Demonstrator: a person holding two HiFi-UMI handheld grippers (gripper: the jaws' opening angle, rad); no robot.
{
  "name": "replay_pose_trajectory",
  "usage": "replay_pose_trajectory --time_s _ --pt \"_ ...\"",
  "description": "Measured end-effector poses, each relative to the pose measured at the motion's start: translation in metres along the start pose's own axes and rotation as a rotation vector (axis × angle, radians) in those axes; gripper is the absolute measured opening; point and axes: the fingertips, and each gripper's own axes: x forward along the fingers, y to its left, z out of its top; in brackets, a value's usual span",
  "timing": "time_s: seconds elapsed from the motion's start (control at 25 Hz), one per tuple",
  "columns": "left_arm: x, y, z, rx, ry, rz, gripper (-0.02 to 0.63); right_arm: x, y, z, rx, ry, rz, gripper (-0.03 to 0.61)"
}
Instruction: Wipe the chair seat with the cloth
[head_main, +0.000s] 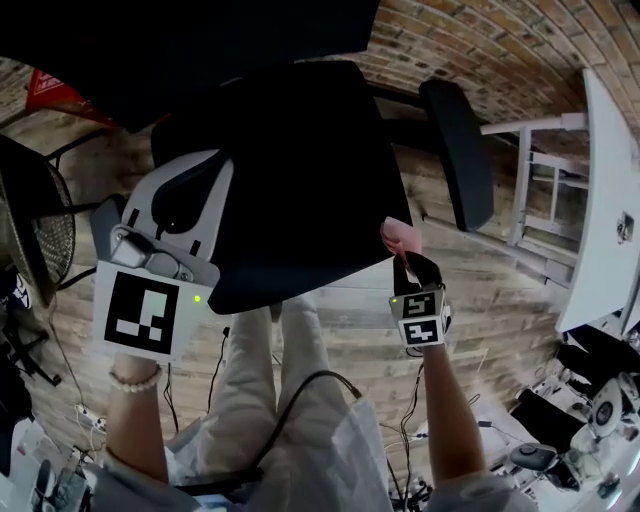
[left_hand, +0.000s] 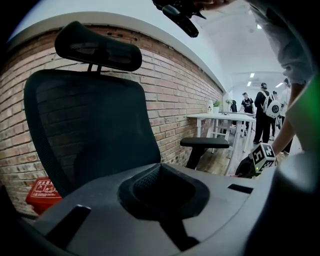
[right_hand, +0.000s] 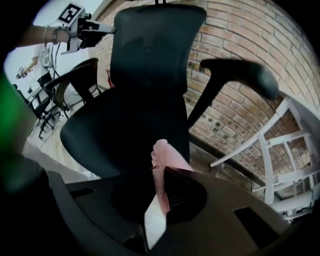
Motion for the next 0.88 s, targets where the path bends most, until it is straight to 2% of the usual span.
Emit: replay_pose_trajectory --time_s 0.32,0.6,0.88 --pt "-0.057 0.013 0.079 -0.022 -0.058 0.051 0.018 -0.082 0.012 0.112 0.011 -0.239 0.027 0.054" --pt "-0.114 0.008 0.155 0.040 -0.117 0.076 0.018 -0.181 0.012 0.207 0.028 -0.464 0.027 0.054" --pt "-0.162 0.003 0.214 0.058 -0.194 0.103 0.018 -0.278 0.003 0.272 0.042 -0.619 0.000 0.055"
